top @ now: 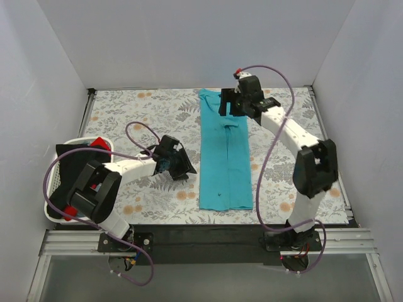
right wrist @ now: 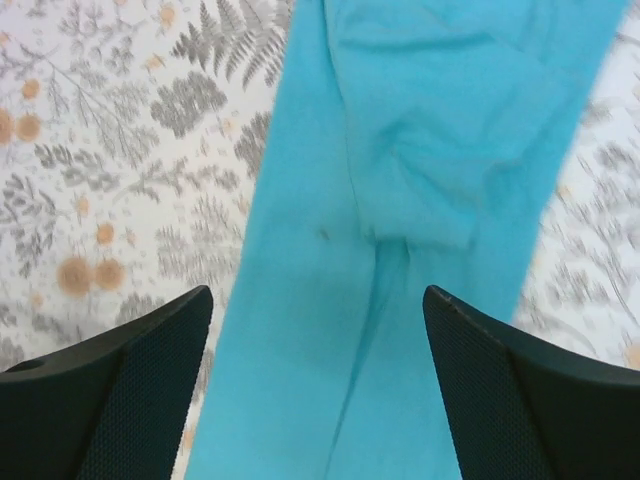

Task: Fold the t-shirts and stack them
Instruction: Fold the tshirt

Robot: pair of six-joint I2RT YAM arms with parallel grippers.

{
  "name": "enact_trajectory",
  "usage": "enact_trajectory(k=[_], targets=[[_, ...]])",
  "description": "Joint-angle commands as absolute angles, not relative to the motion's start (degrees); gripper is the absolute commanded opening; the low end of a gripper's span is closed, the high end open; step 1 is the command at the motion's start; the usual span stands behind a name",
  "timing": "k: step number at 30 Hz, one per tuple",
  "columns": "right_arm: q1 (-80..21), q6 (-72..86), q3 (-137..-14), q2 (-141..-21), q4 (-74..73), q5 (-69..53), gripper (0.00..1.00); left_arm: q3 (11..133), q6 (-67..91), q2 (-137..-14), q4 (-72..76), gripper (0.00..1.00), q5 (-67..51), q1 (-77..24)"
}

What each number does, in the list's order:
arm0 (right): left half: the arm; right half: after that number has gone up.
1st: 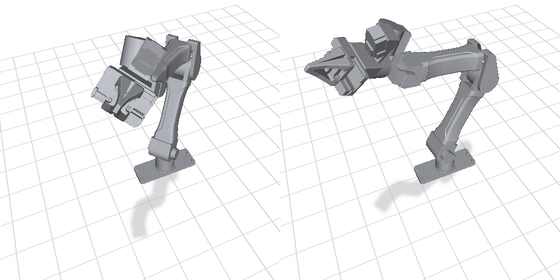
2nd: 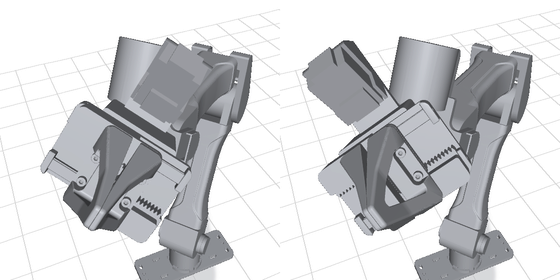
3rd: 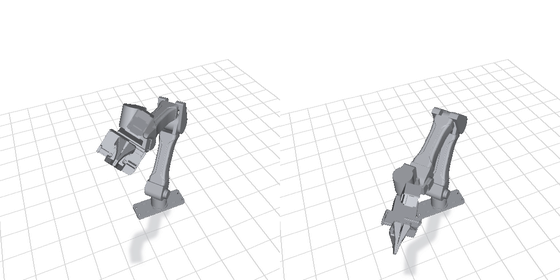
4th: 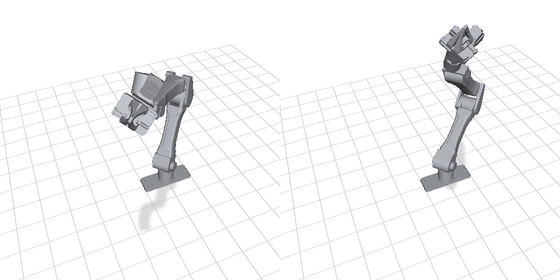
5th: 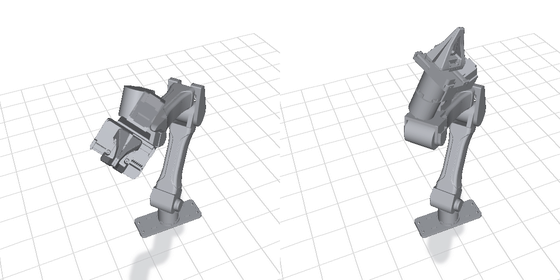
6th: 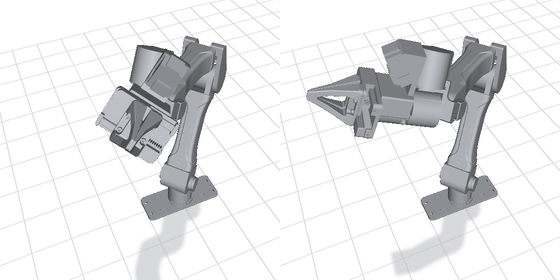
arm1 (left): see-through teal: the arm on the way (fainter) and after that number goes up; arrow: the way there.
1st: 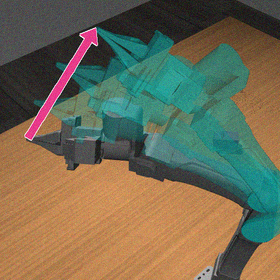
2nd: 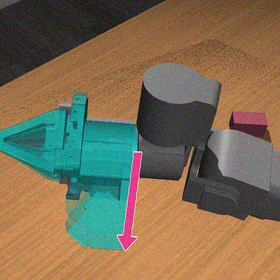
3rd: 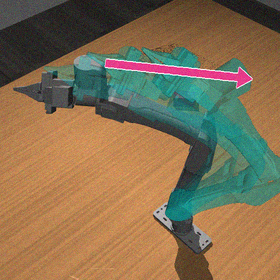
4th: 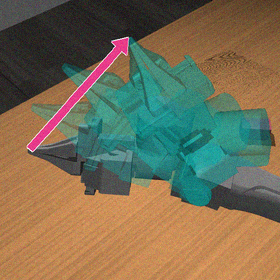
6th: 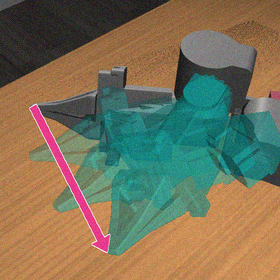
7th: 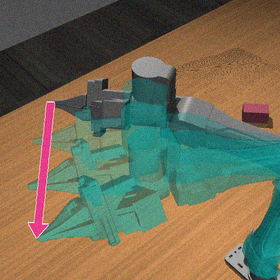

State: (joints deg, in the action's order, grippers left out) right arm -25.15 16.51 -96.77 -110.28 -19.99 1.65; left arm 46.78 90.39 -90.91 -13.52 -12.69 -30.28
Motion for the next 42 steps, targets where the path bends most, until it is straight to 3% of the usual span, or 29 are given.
enact_trajectory(k=[1, 6, 10, 17, 22, 32, 40, 42], targets=[[-24.87, 21.26, -81.08, -99.52, -20.13, 4.74, 0.88, 44.30, 88.86, -86.58, -13.54, 0.44, -11.96, -33.74], [-25.57, 25.57, -55.67, -78.95, -17.67, 4.05, 0.68, 41.31, 88.94, -85.87, -13.27, 0.44, -10.20, -40.95], [-27.77, 28.03, -38.10, -65.50, -19.33, 3.43, 0.66, 39.64, 90.26, -85.25, -13.88, 0.42, -7.92, -44.47], [-33.13, 32.77, -27.70, -48.27, -26.19, 4.22, 0.61, 38.06, 93.42, -83.23, -18.80, 0.35, -2.21, -49.73], [-39.79, 37.17, -25.05, -45.00, -27.60, 6.06, 0.59, 37.79, 96.06, -82.70, -21.18, 0.34, 1.05, -53.52], [-49.48, 43.41, -23.64, -50.36, -29.00, 14.85, 0.58, 38.06, 99.14, -86.74, -22.24, 0.33, 3.16, -59.23], [-50.10, 43.95, -22.15, -51.15, -28.92, 15.47, 0.55, 38.76, 99.84, -87.28, -23.29, 0.09, 4.13, -60.12], [-50.18, 44.21, -21.80, -51.24, -29.00, 15.64, 0.43, 38.58, 99.93, -86.66, -23.82, 0.06, 4.39, -60.12]])
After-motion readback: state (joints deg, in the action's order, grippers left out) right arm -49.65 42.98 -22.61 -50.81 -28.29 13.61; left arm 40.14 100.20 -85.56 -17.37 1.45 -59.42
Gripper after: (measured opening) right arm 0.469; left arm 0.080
